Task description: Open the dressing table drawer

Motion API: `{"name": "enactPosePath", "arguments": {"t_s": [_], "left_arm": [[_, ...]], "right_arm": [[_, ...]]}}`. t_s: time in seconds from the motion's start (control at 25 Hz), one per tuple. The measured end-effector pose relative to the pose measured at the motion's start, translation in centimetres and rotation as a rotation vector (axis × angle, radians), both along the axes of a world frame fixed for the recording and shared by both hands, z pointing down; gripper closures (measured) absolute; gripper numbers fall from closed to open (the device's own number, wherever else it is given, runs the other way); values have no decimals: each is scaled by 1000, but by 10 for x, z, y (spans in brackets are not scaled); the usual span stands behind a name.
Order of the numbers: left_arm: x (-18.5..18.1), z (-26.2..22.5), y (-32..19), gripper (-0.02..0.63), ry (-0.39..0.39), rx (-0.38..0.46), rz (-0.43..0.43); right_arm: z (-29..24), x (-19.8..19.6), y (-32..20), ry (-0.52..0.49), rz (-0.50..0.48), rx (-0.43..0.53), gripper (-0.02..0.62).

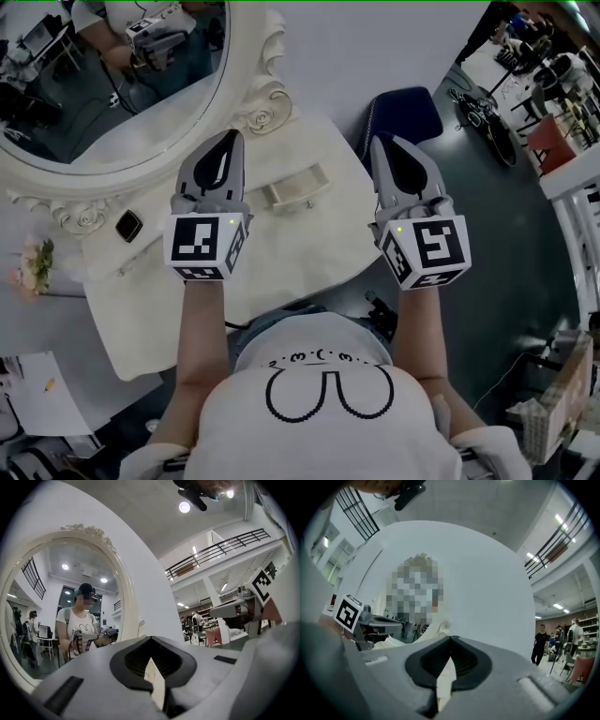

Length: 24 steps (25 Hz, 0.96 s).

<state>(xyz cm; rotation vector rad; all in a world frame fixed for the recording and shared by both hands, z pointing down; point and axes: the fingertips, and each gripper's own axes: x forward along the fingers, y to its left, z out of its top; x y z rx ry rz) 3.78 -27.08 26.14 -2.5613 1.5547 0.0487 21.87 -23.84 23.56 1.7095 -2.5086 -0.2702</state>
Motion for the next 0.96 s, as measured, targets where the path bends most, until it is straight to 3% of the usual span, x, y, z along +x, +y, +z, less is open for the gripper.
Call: {"name": "enactPosePath", "arguments": {"t_s": [0.96], "left_arm": [[-11,2,2,607,-14,1,9]], "right_arm": [[6,-11,-3,-12,-1,85,600]]}}
